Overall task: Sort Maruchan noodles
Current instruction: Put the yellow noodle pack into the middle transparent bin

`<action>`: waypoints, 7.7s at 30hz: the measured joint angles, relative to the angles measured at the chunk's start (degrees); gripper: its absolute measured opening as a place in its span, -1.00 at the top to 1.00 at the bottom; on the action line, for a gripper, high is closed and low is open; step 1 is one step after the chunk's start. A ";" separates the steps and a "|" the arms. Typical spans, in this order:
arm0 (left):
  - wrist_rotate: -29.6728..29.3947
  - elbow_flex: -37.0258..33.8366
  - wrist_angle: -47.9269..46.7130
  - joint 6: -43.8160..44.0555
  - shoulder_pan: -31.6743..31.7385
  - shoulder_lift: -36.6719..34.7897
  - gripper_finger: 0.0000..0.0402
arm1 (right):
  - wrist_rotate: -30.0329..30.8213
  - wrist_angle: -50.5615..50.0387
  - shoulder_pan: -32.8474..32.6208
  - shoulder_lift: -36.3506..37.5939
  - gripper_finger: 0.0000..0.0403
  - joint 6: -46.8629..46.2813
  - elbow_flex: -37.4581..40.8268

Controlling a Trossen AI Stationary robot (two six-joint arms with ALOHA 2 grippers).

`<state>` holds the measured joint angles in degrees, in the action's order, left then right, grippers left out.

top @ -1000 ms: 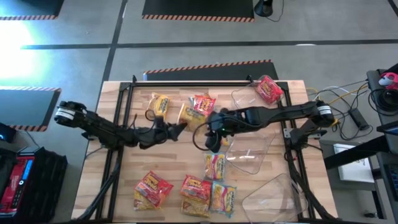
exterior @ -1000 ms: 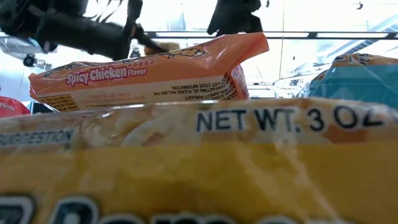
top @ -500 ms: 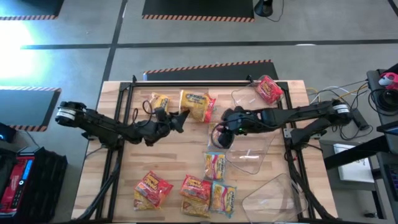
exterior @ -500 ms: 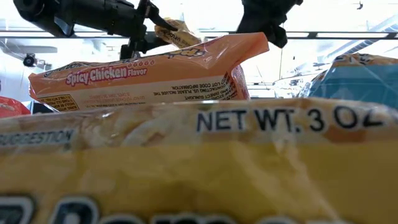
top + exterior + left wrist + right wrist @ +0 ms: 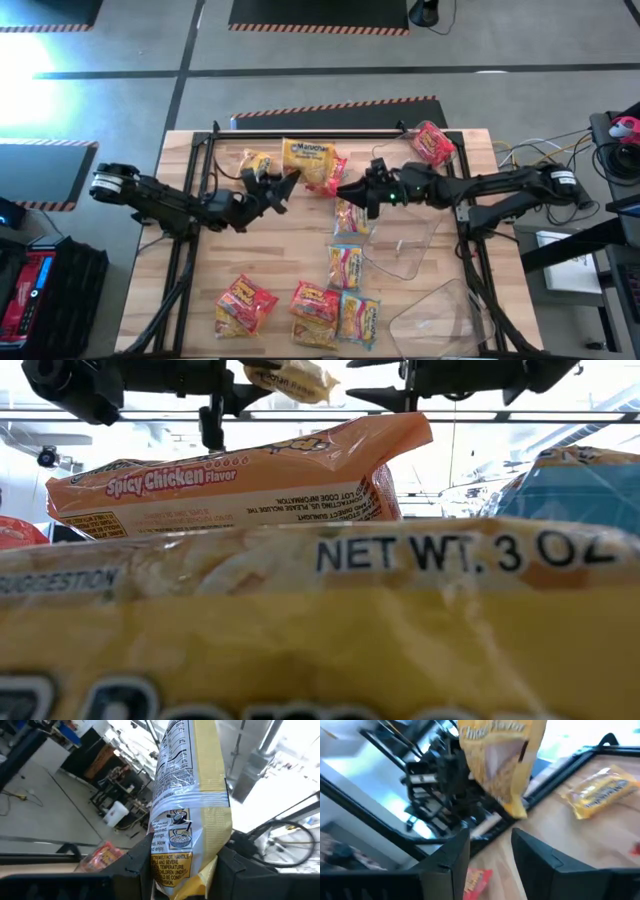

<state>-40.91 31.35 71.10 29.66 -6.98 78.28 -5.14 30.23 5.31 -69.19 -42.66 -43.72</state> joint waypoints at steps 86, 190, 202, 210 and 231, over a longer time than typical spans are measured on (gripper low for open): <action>29.57 8.04 -53.17 6.38 6.06 -14.68 -0.17 | -8.73 -14.42 2.60 4.05 0.40 8.64 -0.07; 56.85 8.24 -67.80 0.65 16.12 -5.99 0.54 | -3.84 -67.94 -0.14 -15.41 0.48 33.10 -35.21; 47.15 8.22 -80.42 9.10 16.12 -5.99 0.54 | -3.85 -63.35 0.36 -27.27 0.57 22.40 -35.21; 46.80 2.63 -73.87 14.64 16.02 -5.99 0.54 | -3.86 -58.36 0.36 -33.75 0.63 18.84 -35.28; 40.92 -13.25 -46.67 29.87 16.08 -5.97 0.54 | 0.27 -53.47 1.06 -37.57 0.81 17.71 -35.26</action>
<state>0.01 18.11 24.42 59.53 9.10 72.31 -4.86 -23.24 6.37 -106.76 -24.95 -78.98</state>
